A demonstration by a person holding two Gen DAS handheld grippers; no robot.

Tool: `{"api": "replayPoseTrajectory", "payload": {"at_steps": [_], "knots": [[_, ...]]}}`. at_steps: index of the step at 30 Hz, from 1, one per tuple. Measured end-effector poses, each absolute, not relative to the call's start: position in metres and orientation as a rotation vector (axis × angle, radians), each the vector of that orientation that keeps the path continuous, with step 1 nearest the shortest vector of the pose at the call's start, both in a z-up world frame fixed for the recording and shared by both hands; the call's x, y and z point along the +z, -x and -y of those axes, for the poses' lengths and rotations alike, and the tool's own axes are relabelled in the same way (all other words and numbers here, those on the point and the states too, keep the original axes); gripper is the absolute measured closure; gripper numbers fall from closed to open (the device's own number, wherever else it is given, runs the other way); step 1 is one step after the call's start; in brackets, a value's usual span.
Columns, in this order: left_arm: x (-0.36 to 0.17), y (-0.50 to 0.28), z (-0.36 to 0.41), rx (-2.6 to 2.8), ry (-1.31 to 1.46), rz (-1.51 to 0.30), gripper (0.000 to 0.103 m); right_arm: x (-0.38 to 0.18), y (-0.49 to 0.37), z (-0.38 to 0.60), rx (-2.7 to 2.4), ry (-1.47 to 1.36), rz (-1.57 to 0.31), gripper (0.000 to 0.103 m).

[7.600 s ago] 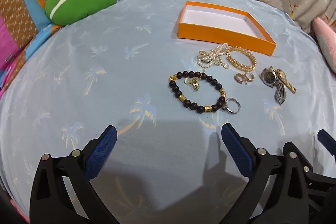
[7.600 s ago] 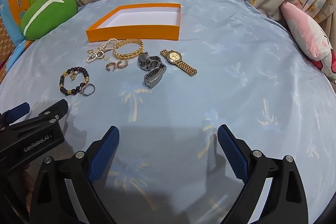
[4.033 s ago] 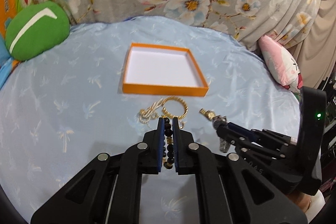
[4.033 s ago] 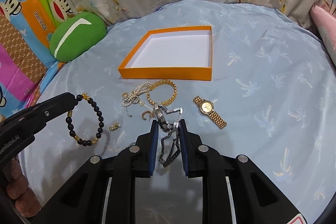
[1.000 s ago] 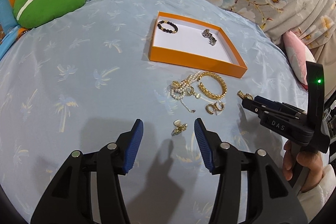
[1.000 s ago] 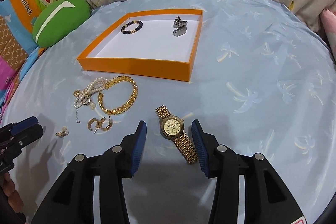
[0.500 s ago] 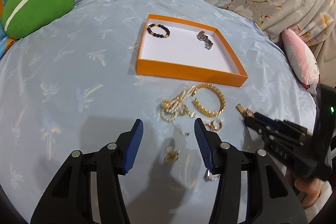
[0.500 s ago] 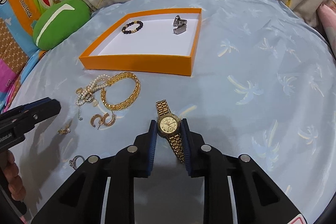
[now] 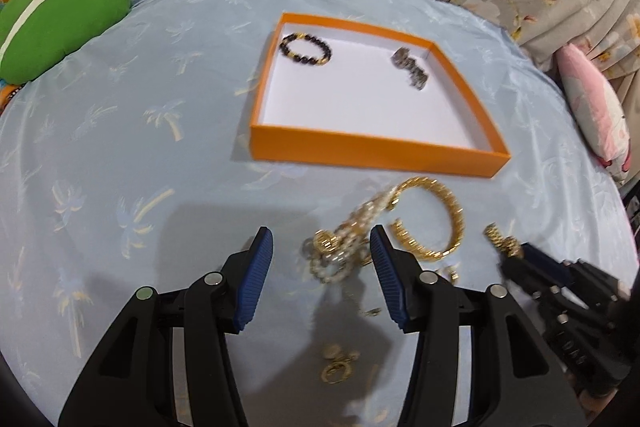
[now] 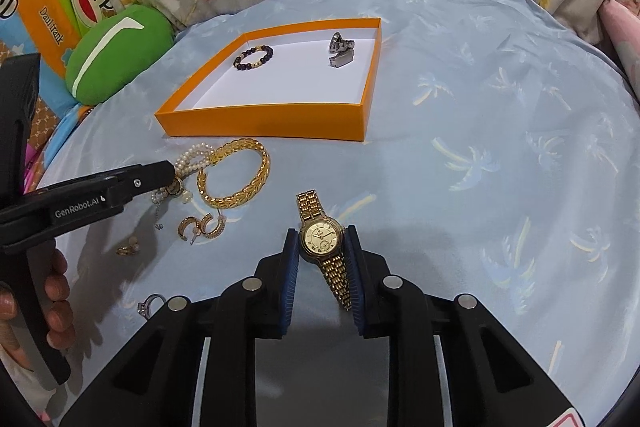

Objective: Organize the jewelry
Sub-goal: 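Grasp the gold chain bangle with the left tool while the right holds the gold watch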

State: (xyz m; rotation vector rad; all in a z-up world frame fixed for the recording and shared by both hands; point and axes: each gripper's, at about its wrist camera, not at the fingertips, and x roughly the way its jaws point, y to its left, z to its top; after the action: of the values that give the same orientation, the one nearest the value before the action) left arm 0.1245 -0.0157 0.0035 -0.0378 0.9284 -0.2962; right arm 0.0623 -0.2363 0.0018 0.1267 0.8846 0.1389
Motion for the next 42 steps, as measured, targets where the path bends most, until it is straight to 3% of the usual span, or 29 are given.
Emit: {"api": "replayPoseTrajectory", "payload": {"at_steps": [20, 34, 42], "knots": [[0.018, -0.09, -0.004, -0.298, 0.053, -0.892, 0.054, 0.003, -0.053, 0.236, 0.129, -0.153, -0.879, 0.081], [0.035, -0.093, 0.054, -0.436, 0.086, -0.873, 0.055, 0.011, -0.04, 0.243, 0.096, -0.146, -0.864, 0.081], [0.013, -0.115, 0.093, -0.43, 0.015, -0.917, 0.055, 0.009, -0.037, 0.249, 0.095, -0.169, -0.874, 0.081]]}}
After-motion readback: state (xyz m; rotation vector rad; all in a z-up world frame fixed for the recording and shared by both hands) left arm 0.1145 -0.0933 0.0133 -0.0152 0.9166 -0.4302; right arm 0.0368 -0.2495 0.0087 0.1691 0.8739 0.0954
